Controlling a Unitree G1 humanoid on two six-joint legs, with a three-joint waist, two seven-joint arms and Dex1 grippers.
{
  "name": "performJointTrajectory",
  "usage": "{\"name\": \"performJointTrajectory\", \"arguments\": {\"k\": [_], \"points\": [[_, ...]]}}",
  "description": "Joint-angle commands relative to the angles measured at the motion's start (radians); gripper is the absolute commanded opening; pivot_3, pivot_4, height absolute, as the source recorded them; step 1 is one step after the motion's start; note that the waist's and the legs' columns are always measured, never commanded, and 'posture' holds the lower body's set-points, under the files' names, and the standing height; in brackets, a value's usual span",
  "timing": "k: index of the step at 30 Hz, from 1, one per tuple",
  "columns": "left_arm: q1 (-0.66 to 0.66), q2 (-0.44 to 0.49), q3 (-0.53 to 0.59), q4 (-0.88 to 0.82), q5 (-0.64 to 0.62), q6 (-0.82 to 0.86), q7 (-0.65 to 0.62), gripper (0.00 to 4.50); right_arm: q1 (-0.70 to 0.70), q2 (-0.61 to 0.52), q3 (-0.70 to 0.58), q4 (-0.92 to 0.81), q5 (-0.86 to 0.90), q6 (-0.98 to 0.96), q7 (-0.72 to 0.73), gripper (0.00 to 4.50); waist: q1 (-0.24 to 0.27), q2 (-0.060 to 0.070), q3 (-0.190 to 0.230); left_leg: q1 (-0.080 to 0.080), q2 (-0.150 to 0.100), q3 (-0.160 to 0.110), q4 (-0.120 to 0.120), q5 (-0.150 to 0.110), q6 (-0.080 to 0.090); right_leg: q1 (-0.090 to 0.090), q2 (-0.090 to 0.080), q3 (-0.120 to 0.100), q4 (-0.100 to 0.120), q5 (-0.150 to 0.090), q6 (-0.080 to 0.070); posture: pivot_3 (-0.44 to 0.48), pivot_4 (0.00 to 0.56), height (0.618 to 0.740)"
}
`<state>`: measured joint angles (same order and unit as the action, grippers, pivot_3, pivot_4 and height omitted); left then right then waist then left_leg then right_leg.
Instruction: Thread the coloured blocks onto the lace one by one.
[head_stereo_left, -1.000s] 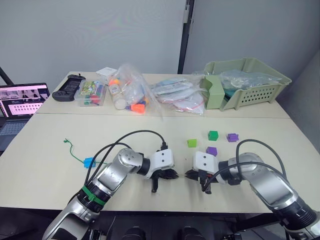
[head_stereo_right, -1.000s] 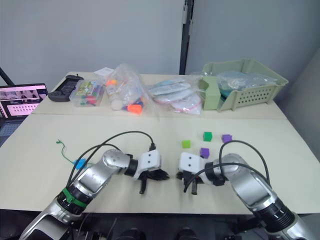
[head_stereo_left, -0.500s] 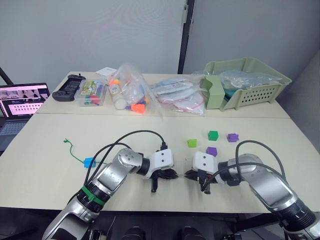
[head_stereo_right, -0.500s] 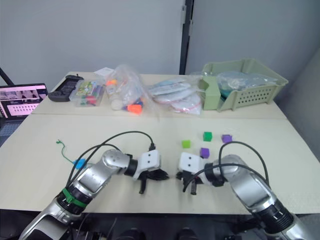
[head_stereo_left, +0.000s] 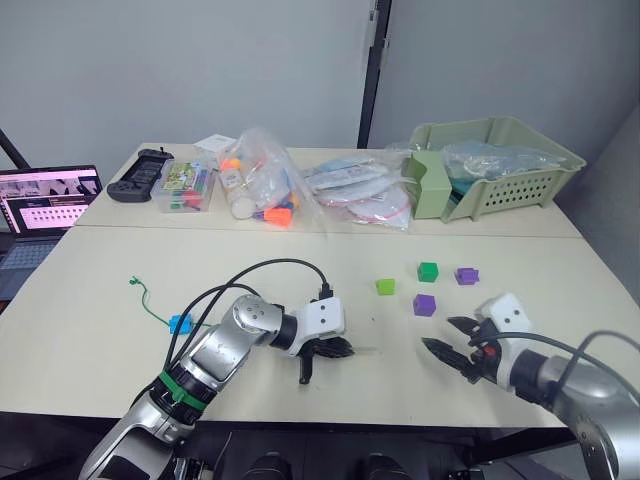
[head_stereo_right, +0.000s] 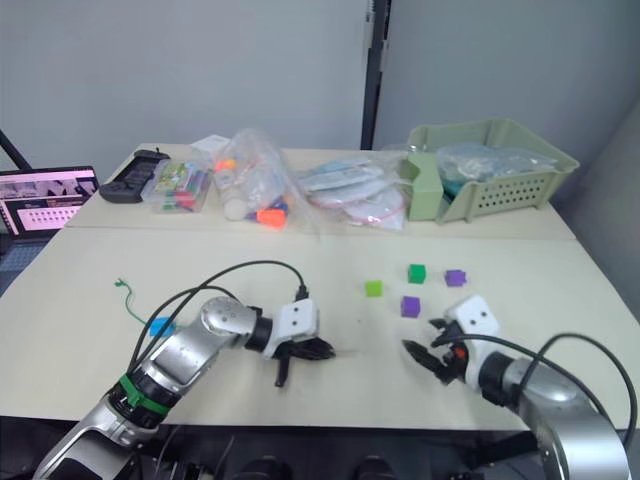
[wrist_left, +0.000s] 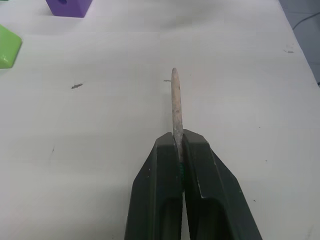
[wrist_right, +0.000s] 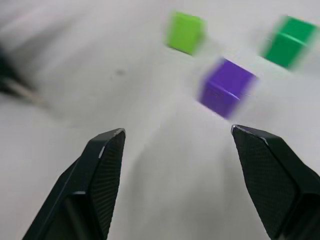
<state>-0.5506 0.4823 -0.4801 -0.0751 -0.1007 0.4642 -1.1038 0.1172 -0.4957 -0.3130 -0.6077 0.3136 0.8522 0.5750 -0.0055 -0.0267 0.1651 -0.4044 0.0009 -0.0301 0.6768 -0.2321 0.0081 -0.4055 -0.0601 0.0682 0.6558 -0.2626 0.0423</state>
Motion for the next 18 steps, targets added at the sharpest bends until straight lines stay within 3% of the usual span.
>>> {"name": "performJointTrajectory", "arguments": {"k": [1,7,11,18], "points": [[-0.009,-0.001,0.015,-0.032,-0.011,0.002,-0.005,0.0,0.006,0.082,0.006,-0.048,-0.081,-0.053,-0.18,3.65,-0.007,0.0,0.0,0.0,0.0,0.0,0.0,0.0,0.0,0.0,0.0,0.0,0.0,0.0,0.0,0.0,0.15,0.74],[-0.003,-0.001,0.018,-0.041,-0.015,0.01,-0.001,0.0,-0.044,0.203,0.076,0.073,-0.212,-0.209,-0.375,3.65,-0.013,0.001,0.0,0.001,0.0,0.002,-0.001,0.0,0.0,0.0,0.0,0.001,0.0,0.0,0.0,0.0,0.15,0.74],[-0.001,0.0,0.021,-0.043,-0.015,0.014,0.002,0.0,-0.108,0.19,0.056,0.2,-0.22,-0.284,-0.392,3.65,-0.008,0.001,0.0,0.0,-0.001,0.003,-0.001,0.0,0.0,0.0,0.0,0.001,0.0,0.0,0.0,0.0,0.15,0.74],[0.002,-0.008,0.022,-0.046,-0.012,0.019,0.013,0.0,-0.353,0.132,0.067,0.512,-0.215,-0.345,-0.377,3.65,-0.014,0.001,0.0,0.001,0.0,0.004,-0.001,0.0,0.0,0.0,0.001,0.001,0.0,0.0,0.0,0.0,0.15,0.74]]}}
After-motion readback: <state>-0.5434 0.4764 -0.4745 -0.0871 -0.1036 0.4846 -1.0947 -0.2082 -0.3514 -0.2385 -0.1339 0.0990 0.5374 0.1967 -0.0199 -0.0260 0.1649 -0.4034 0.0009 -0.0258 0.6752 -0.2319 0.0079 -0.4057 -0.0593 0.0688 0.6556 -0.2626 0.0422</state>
